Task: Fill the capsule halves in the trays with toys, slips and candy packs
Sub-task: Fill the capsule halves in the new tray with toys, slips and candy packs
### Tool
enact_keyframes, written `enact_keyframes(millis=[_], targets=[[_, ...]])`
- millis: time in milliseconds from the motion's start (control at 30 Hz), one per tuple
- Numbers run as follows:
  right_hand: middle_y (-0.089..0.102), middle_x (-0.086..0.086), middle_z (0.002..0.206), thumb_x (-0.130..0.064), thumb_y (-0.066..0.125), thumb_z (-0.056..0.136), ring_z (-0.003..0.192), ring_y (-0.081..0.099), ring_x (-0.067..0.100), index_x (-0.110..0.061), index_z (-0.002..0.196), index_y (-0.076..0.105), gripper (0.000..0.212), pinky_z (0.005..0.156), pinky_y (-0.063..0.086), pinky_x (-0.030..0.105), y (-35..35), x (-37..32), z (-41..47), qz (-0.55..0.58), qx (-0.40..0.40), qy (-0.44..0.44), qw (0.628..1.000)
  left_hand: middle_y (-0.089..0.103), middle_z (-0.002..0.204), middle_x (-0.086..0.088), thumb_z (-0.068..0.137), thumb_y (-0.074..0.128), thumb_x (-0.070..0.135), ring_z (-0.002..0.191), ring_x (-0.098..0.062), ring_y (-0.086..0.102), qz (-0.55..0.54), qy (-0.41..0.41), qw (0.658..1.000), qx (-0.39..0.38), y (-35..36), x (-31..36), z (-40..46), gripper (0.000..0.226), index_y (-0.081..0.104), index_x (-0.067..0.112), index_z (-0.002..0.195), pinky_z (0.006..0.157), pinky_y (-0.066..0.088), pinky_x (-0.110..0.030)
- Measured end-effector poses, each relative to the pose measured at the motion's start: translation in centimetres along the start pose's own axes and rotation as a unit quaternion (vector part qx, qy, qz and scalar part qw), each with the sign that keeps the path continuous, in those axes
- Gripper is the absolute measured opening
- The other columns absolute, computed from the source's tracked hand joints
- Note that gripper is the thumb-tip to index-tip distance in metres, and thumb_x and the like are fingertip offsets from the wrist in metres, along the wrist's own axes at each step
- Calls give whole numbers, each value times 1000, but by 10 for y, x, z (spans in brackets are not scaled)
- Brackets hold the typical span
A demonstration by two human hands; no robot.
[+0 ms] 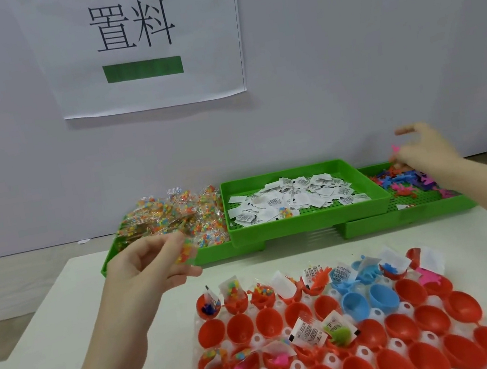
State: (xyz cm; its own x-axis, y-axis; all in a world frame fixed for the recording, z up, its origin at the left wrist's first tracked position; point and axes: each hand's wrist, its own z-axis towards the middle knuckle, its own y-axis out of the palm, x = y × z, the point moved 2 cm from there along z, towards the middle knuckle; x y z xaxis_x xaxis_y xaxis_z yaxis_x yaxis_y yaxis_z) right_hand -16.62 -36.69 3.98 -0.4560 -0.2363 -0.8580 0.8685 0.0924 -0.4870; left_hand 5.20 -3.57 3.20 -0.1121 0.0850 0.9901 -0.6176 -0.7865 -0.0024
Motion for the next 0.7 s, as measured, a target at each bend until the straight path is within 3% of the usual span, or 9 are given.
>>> enact_keyframes(millis=[67, 133, 200, 267, 367, 467, 567, 700], targets=[[47, 5, 68, 4, 38, 87, 55, 40, 14, -12, 88, 54, 23, 39, 35, 11, 12, -19, 0, -25, -49, -28, 998, 70, 65, 1, 83, 60, 22, 52, -10, 65, 1, 6, 1000, -3, 0, 1, 0, 13, 63, 10, 84, 49, 48, -10], [40, 0, 69, -4, 38, 91, 61, 36, 13, -14, 69, 51, 27, 48, 32, 18, 30, -36, -10, -107, -114, -90, 984, 70, 65, 2, 82, 60, 23, 52, -10, 65, 3, 14, 1000, -5, 1, 2, -1, 13, 64, 11, 83, 49, 48, -11], [46, -2, 75, -19, 41, 94, 73, 43, 17, -11, 72, 53, 26, 59, 30, 26, 51, -45, -25, -193, -184, -124, 956, 69, 64, 4, 81, 60, 22, 52, -10, 65, 5, 21, 1000, -3, 3, 2, -1, 12, 64, 11, 83, 49, 48, -11], [56, -2, 75, -32, 56, 87, 78, 52, 21, -8, 76, 59, 26, 62, 36, 26, 68, -45, -35, -239, -221, -131, 937, 69, 63, 5, 82, 60, 21, 52, -10, 65, 3, 26, 1000, -2, 4, 3, -1, 10, 64, 12, 82, 50, 48, -11], [65, 6, 106, -36, 71, 77, 100, 59, 24, -6, 97, 67, 36, 80, 47, 34, 85, -36, -39, -321, -214, -146, 911, 69, 62, 7, 83, 60, 20, 51, -9, 64, 6, 36, 999, -6, 7, 4, -3, 8, 64, 13, 81, 50, 48, -11], [58, 10, 126, -39, 69, 78, 113, 56, 27, -3, 114, 63, 51, 95, 44, 38, 91, -30, -38, -315, -209, -120, 918, 69, 62, 6, 83, 60, 21, 51, -9, 64, 14, 45, 999, -12, 11, 4, -5, 9, 64, 13, 80, 49, 48, -11], [61, 6, 123, -36, 70, 78, 107, 57, 21, -11, 107, 67, 38, 89, 45, 34, 89, -31, -38, -288, -194, -123, 930, 69, 63, 7, 83, 60, 20, 51, -9, 64, 17, 50, 998, -18, 14, 5, -6, 9, 64, 13, 79, 49, 47, -11], [61, 3, 122, -35, 66, 82, 100, 57, 20, -15, 107, 67, 32, 72, 39, 27, 85, -37, -43, -319, -156, -176, 918, 69, 63, 7, 84, 60, 20, 52, -10, 65, 21, 50, 998, -19, 15, 4, -6, 8, 64, 13, 80, 48, 47, -11]])
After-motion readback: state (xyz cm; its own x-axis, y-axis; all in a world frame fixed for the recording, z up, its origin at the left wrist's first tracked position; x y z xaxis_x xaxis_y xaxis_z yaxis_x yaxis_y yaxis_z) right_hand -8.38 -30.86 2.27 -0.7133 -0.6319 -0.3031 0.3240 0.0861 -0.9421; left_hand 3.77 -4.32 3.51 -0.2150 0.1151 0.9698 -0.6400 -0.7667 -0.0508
